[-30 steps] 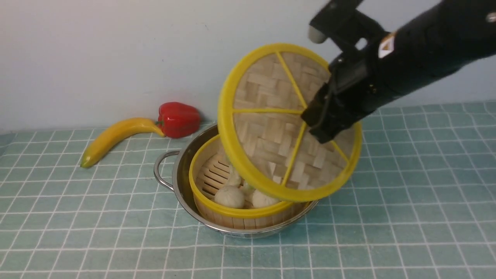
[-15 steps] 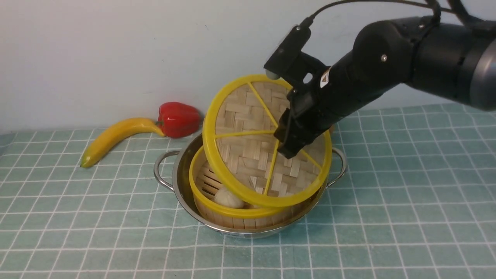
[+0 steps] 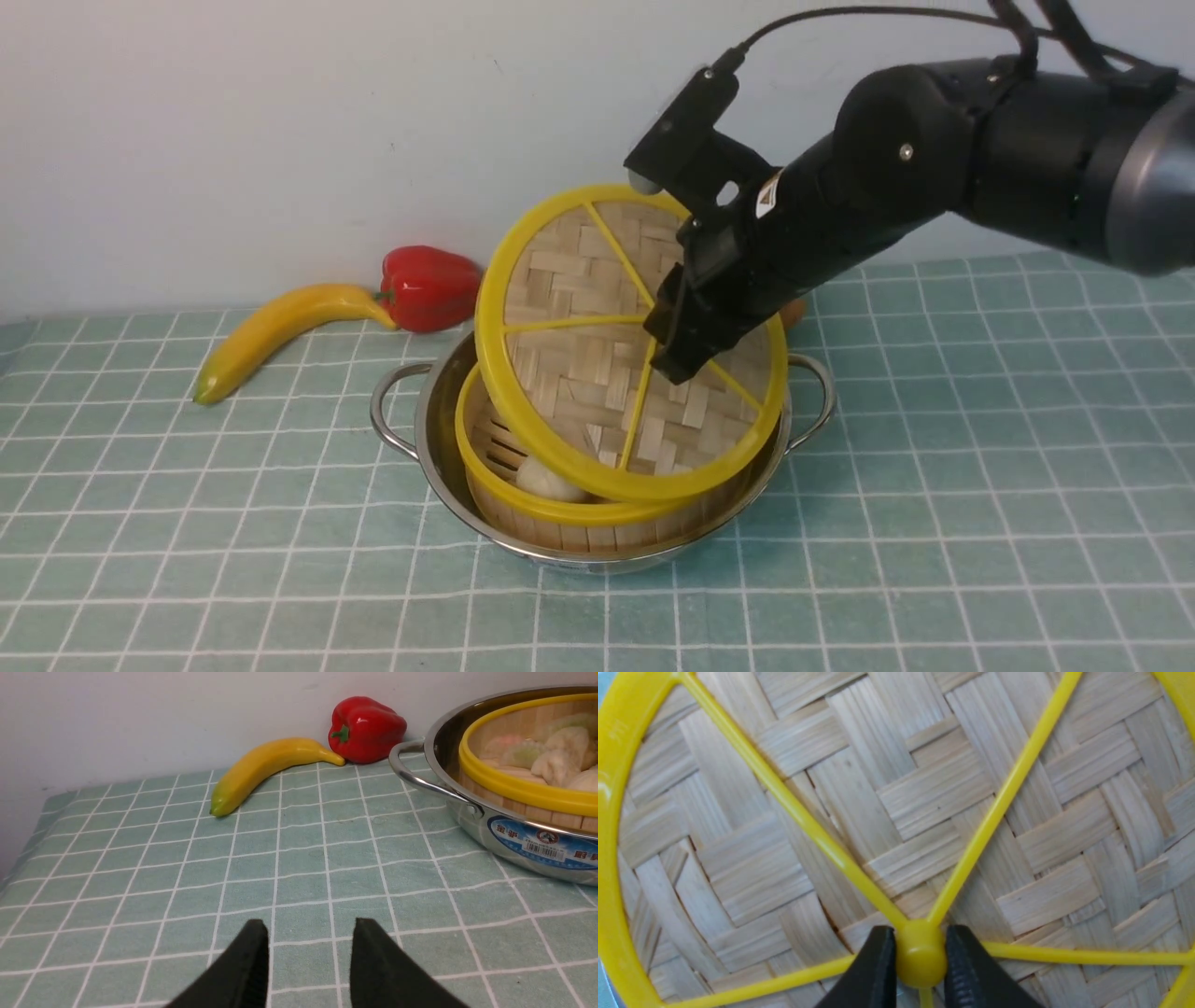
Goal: Place the steamer in the pot on the blue tablecloth, and put the lid on the steamer.
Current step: 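Place the bamboo steamer lid onto the steamer basket in the pot with the right gripper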
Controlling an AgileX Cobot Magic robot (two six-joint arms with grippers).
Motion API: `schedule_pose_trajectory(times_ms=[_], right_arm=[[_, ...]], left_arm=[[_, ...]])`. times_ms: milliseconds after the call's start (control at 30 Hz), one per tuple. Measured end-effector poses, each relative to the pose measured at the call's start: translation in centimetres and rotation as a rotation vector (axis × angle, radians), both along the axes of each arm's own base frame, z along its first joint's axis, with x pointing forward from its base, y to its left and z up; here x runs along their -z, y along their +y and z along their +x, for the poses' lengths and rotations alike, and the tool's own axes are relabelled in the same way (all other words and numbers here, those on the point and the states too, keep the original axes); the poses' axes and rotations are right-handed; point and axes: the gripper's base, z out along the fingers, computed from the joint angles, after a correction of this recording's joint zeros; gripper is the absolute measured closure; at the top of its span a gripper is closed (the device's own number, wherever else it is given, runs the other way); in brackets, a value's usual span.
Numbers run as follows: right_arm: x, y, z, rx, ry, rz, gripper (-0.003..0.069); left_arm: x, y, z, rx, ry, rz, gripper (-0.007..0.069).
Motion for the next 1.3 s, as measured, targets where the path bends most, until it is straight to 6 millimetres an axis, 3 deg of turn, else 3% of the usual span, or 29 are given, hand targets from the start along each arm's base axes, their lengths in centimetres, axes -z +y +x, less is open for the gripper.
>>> schedule_pose_trajectory(times_ms=[400,1300], right_arm=[[-0.3,0.5,0.1,-0.009,-0.048,0.028,0.0512],[2.1,1.2,0.9,-0.031,-0.017,0.018,0.0512]], left_arm=[[0.0,0.0,0.0,0.000,0.000,0.000,0.0382],[0.0,0.0,0.0,0.000,0.000,0.000,0.0382]])
